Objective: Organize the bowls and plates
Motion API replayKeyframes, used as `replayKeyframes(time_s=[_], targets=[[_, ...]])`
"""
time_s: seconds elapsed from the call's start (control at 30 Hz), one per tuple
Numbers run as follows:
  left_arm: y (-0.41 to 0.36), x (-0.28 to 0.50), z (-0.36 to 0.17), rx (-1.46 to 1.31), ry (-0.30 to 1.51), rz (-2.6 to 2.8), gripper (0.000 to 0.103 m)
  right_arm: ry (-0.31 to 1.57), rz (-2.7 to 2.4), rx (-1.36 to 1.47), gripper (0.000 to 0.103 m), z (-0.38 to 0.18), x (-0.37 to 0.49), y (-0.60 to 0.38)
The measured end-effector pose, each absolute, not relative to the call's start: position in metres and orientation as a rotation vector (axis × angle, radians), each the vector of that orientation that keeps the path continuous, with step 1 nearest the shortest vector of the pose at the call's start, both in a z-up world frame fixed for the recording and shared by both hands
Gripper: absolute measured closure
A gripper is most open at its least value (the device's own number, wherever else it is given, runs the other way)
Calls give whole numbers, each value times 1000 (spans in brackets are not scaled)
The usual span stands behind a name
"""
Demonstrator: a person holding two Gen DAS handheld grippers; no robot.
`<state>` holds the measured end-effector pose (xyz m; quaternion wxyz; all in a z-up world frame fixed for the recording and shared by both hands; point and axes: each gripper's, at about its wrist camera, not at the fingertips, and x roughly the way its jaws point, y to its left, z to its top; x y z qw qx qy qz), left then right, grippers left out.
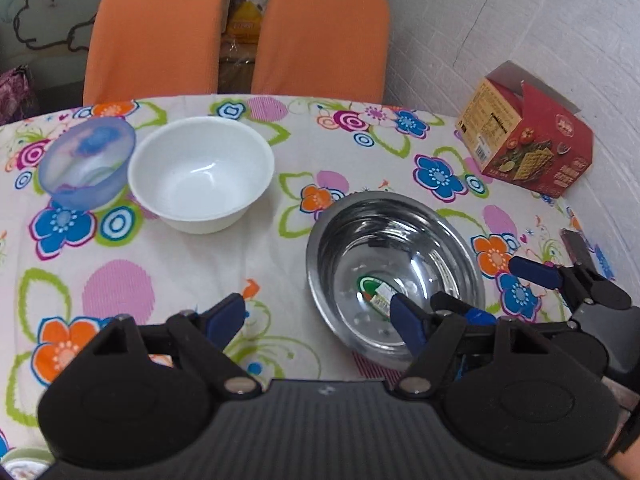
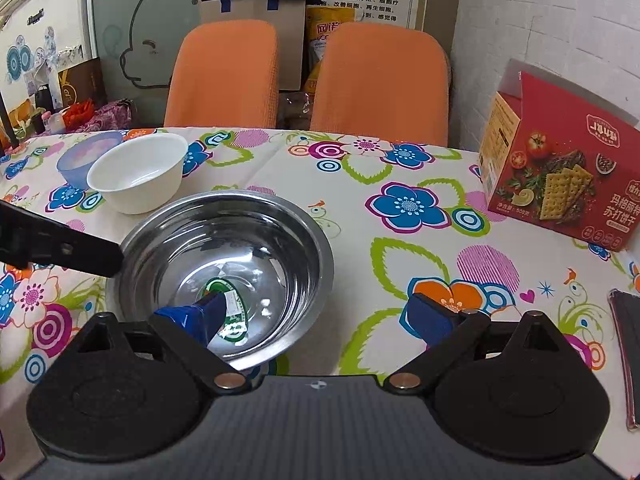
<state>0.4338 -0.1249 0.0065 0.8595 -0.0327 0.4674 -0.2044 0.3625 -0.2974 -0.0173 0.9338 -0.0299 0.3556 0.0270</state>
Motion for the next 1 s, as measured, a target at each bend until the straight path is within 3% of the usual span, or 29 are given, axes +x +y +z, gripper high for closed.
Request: replayKeyframes(time_s=[0.27,0.67,0.7,0.73,0.83,1.0], targets=[[-151,466,-27,-56,1051,-378,30,754,135,-74,18,-36,381,-298],[-157,465,-30,-27,1021,-364,33,734,144,-126,23,-38,373,-299],[-158,464,-30,-20,1015,-357,42,732,169,-121,24,-38,373,-296],[-159,462,-29,0,1001,-348,59,734,192,-123,26,-38,374,-292],[-160,460,-28,24,988,-335,72,756,251,-107,33,-41,375,-280],[-155,458,-25,-15,1025,-355,73,793,297,-80,33,-40,369,-257]])
